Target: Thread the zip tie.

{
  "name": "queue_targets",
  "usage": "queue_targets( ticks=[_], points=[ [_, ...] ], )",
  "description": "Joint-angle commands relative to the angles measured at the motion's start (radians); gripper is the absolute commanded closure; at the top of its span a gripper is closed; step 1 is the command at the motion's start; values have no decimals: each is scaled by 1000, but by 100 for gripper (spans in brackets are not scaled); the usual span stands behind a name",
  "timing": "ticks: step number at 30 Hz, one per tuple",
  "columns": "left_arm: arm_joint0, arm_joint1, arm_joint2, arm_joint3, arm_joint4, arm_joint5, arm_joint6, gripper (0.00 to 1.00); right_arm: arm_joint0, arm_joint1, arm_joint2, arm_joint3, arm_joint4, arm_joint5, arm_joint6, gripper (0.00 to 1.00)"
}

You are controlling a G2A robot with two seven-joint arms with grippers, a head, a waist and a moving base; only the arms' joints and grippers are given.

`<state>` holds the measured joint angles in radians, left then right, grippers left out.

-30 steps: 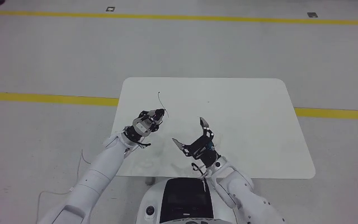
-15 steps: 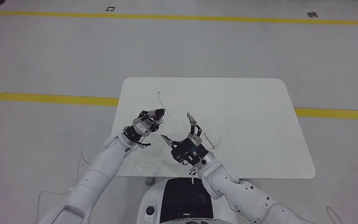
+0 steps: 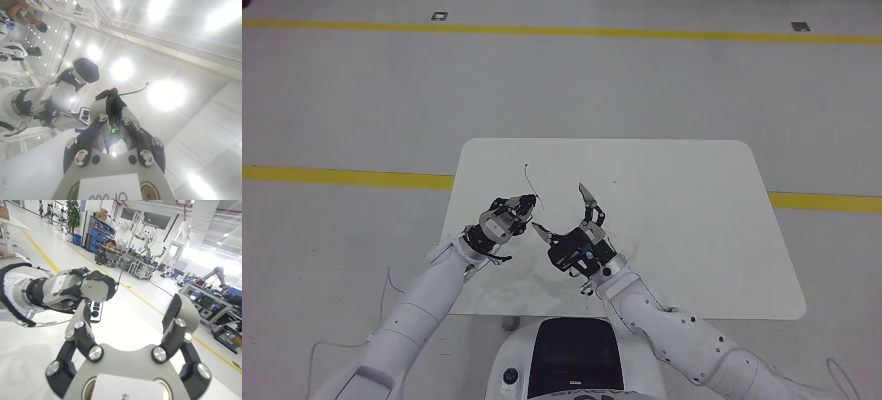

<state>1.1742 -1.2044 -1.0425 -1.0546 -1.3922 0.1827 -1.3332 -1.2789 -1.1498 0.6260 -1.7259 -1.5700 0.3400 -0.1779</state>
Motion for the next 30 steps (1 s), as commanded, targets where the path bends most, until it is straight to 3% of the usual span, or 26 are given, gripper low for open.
queue_targets(
  ticks=[1,3,12,19,30],
  points=[
    [0,0,0,0,0,0,0,100,17,-6,-7,9,0,0,0,0],
    [0,0,0,0,0,0,0,100,39,-9,-24,24,0,0,-6,0],
    [0,0,0,0,0,0,0,100,38,-10,-23,23,1,-1,-6,0],
    [0,0,0,0,0,0,0,100,-20,-10,24,-4,0,-23,-46,0],
    [0,0,0,0,0,0,0,100,-52,-16,51,2,0,-48,-70,0]
  ],
)
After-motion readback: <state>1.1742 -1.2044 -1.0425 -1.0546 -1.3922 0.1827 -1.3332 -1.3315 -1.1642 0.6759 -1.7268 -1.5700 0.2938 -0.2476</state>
